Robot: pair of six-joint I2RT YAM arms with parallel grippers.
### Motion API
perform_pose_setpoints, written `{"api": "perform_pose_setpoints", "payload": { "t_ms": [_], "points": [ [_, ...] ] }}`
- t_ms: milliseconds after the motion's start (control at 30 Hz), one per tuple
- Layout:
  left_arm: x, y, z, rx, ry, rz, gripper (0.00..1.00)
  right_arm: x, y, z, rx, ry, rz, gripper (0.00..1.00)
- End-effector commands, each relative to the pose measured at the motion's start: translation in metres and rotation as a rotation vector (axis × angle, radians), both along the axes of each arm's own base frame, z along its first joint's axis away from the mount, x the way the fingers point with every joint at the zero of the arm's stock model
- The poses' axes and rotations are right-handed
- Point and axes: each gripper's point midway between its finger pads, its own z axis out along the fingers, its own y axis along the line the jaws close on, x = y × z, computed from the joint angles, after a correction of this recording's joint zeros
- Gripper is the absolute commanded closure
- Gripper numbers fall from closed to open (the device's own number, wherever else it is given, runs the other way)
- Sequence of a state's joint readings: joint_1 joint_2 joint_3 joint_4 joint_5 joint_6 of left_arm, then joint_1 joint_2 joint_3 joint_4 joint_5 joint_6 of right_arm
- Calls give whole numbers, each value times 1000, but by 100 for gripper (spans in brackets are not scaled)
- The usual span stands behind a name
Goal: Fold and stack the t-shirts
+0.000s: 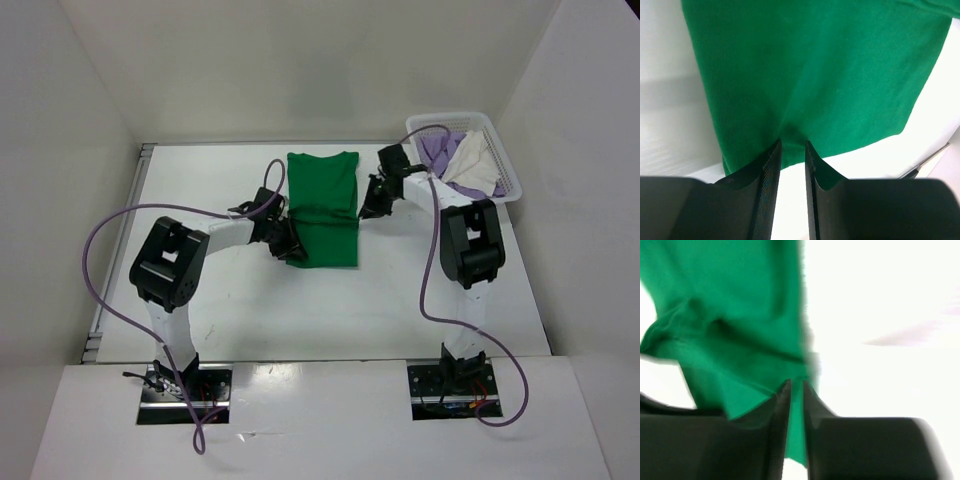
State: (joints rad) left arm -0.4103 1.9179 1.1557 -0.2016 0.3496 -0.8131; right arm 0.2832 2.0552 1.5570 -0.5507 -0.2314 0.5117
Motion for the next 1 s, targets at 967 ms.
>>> {"api": "perform_pose_setpoints", "payload": {
  "t_ms": [967],
  "points": [
    [-13, 16, -11, 46, 4, 53, 66, 56, 130, -2, 116, -107, 211, 94]
  ]
}}
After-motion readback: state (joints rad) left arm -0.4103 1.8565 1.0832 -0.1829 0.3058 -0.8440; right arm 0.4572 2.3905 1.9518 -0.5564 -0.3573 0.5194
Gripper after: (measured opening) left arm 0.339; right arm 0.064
